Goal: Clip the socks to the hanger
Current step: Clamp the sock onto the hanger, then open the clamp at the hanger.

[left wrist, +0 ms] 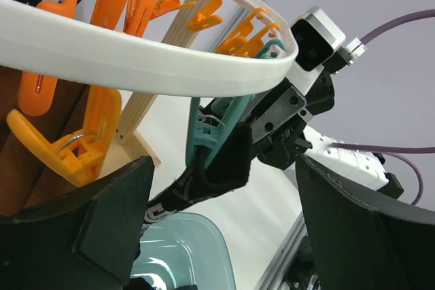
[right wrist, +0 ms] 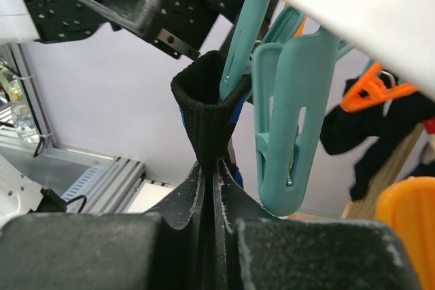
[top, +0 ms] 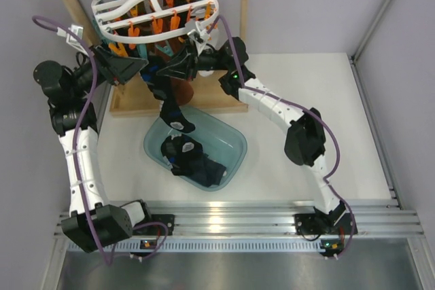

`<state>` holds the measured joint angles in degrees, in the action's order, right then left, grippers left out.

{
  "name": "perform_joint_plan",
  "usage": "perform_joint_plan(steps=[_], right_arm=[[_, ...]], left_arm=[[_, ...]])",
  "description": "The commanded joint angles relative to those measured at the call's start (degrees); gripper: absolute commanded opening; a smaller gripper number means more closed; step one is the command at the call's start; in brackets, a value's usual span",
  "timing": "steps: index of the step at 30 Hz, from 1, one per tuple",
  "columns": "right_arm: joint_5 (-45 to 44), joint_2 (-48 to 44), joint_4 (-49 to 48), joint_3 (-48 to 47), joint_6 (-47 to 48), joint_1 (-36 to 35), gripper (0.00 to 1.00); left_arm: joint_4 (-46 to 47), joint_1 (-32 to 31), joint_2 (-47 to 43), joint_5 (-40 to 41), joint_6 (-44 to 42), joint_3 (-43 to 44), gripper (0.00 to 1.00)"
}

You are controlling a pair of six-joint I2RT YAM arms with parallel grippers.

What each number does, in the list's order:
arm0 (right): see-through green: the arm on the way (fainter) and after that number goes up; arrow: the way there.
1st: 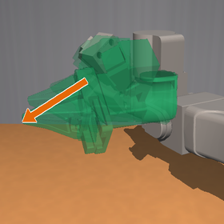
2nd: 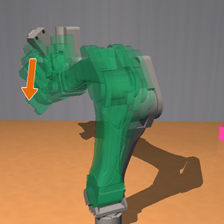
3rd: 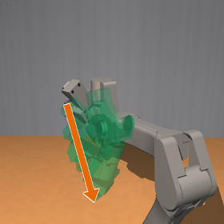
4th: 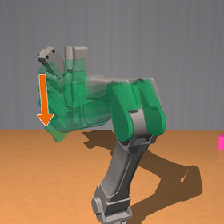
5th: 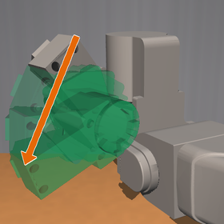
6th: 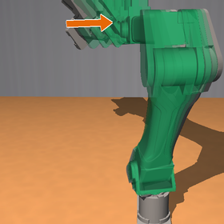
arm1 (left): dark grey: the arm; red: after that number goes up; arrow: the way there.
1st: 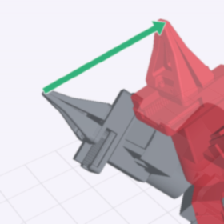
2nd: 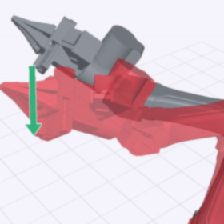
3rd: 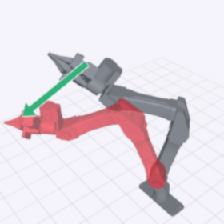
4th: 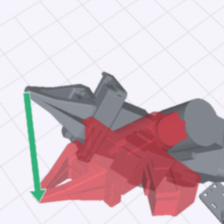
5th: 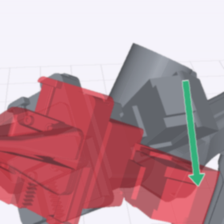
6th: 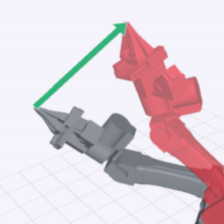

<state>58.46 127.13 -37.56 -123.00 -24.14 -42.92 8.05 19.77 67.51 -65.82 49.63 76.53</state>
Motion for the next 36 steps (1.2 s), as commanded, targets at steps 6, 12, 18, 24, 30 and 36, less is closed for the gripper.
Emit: perform_joint_plan(steps=[6,12,18,24,30,36], right_arm=[[-5.8,-4.5,3.8,3.3,0.0,1.2,0.39],[-9.8,-13.3,5.7,15.4,4.4,1.7,0.54],[-15.3,-20.0,10.1,23.2,9.2,2.4,0.55],[-15.6,-23.2,13.1,25.8,11.2,4.1,0.65],[-17.3,-23.8,13.7,23.8,13.0,5.7,0.69],[-16.0,-20.0,12.0,18.2,11.5,4.2,0.68]], left_arm=[[-2.1,0.5,-6.2,8.0,-2.5,1.5,0.91],[-3.2,0.4,-5.4,10.0,-1.5,2.3,0.89],[-2.2,0.4,-6.0,9.0,-0.7,0.7,0.88],[1.9,0.4,-7.1,4.8,1.0,-0.2,0.85],[3.0,0.4,-7.7,-1.1,1.7,-0.3,0.81],[3.0,0.4,-9.3,-2.2,1.5,-2.4,0.79]])
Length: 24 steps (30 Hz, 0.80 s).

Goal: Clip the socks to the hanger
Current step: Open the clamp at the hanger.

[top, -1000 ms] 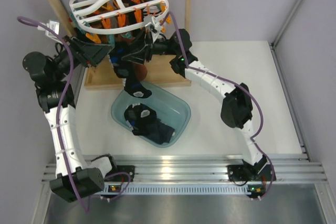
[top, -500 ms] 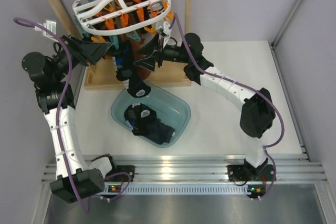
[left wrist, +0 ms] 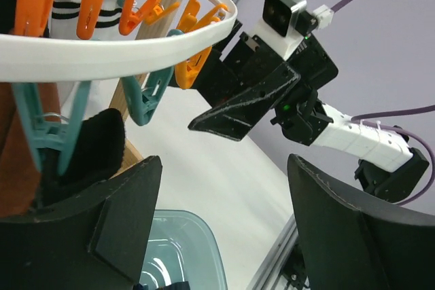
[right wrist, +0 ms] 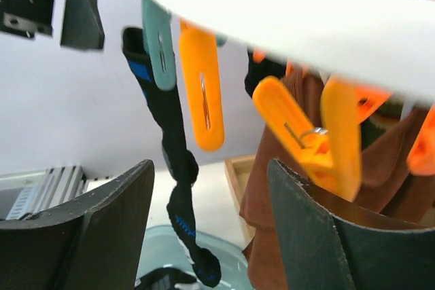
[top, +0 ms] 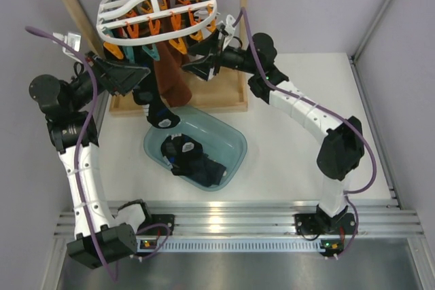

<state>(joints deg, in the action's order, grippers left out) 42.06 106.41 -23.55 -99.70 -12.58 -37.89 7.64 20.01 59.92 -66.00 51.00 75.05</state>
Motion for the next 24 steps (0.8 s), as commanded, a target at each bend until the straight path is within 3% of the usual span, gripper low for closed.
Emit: perform_joint_plan(steps=[1,10,17,24], right_arm=[[0.6,1.1,-2.2,-5.8,-0.3,-1.1,0.66],[-2.3,-1.2,-2.8,-1.8,-0.1,-4.2,0.54],[-4.4,-4.5,-0.4,1.3,2.0,-6.2,0.52],[-7.7,-4.9,0.7,0.9,5.3,-8.0,0.51]], left_arm=[[2.8,0.2,-2.1,-1.5,-0.3,-1.1,0.79],[-7.2,-0.1,-0.3,15.8,-9.1,0.4,0.52],[-10.4,-1.4,2.5,23.4,-11.8,3.9,0.48],[-10.5,-3.2,4.4,24.5,-11.8,5.5,0.47]])
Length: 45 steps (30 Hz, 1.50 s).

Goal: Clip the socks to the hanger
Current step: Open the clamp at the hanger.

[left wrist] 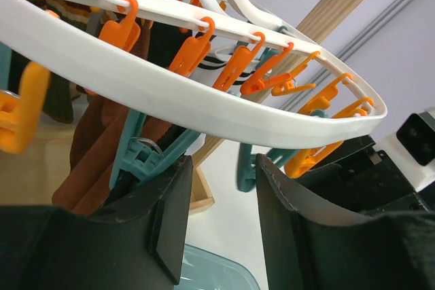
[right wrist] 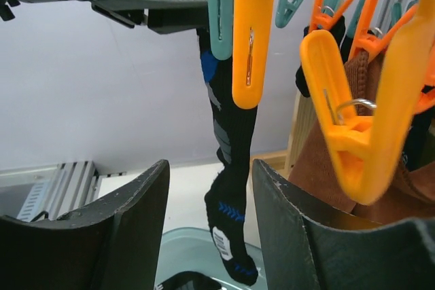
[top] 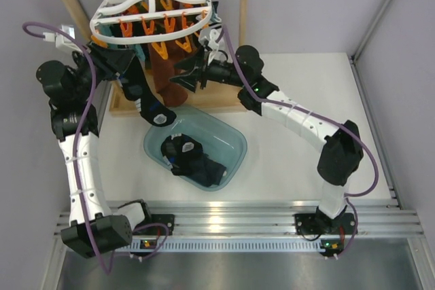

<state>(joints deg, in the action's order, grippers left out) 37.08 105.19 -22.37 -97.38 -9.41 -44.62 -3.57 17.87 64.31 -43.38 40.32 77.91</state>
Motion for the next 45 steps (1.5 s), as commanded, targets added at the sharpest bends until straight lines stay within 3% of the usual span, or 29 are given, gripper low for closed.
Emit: perform_joint_plan(steps=[1,8,16,27,34,36,37,39,45], right_arm=[[-3.2,-3.3,-0.6,-1.9,2.4,-1.4,0.52],[-5.1,0.8,-1.8,-8.3,1.9,-3.0,0.53],[-5.8,3.5,-4.2,-11.8,2.6,-5.1,0.54],[-11.5,5.6,-3.3,-14.8,5.6,-7.7,0.54],[-18.8,0.7,1.5,-7.2,6.2,-7.8,0.59],[-16.4,0.0,4.5,-6.2,6.2,-7.8,0.53],[-14.3,-0.7,5.2,-5.3,6.3,-7.8,0.42],[-8.3,-1.6,4.3,-3.0,6.4,-7.8,0.39],[-10.4,-1.6,2.9,-6.4,9.1,-9.5,0.54]], left_arm=[[0.7,-1.3,0.1,1.9,-1.1,2.7,0.47],[3.1,-1.3,-0.3,1.7,1.9,1.3,0.49],[3.1,-2.0,2.2,3.2,2.8,3.3,0.41],[4.7,-2.5,2.6,3.1,2.3,3.7,0.15],[4.7,-2.5,2.0,2.8,2.3,3.5,0.00],[4.8,-2.6,1.9,2.5,2.5,3.5,0.00],[4.9,-2.6,1.7,2.2,2.5,3.5,0.00],[4.5,-2.6,1.3,2.0,2.2,3.5,0.00],[-0.8,-2.6,-0.8,1.7,-0.8,3.9,0.00]])
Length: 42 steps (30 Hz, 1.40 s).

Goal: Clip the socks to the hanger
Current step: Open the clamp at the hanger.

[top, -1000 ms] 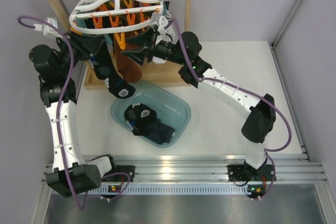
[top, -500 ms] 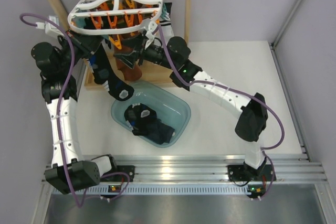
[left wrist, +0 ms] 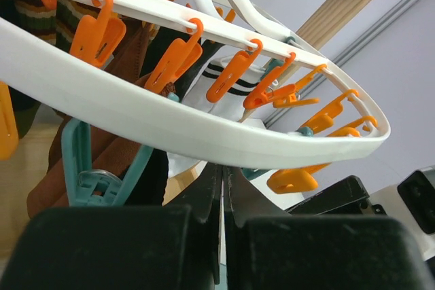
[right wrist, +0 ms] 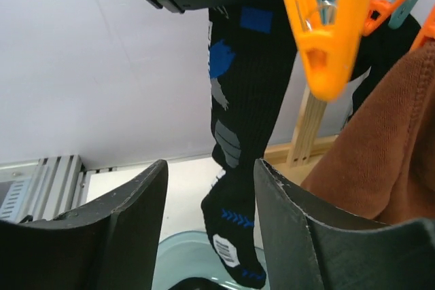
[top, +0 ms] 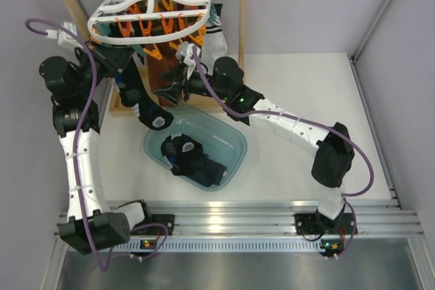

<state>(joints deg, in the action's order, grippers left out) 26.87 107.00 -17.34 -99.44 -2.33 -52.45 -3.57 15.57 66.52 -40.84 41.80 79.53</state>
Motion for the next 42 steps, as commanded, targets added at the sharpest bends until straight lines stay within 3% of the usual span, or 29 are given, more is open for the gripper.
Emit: perform_joint_plan(steps=[1,7,15,42], right_arm=[[-1.0,-2.4,-2.3,-5.4,1.9,-2.0,0.55],[-6.1,1.7,-3.3,-12.6,9.5,-3.1,0.58],[-11.4,5.9,-3.2,-17.0,12.3,-3.1,0.62],[-11.8,11.9,-7.0,-23.5,8.2,-2.3,0.49]], left_arm=[[-1.6,-0.3,-3.2,-0.7,-3.2,2.6,0.00],[-4.6,-0.3,-4.9,-0.5,-3.9,3.0,0.00],[-4.7,-0.2,-4.7,-1.0,-3.1,4.3,0.00],[-4.2,-0.3,-4.4,-1.5,-2.9,3.7,0.00]])
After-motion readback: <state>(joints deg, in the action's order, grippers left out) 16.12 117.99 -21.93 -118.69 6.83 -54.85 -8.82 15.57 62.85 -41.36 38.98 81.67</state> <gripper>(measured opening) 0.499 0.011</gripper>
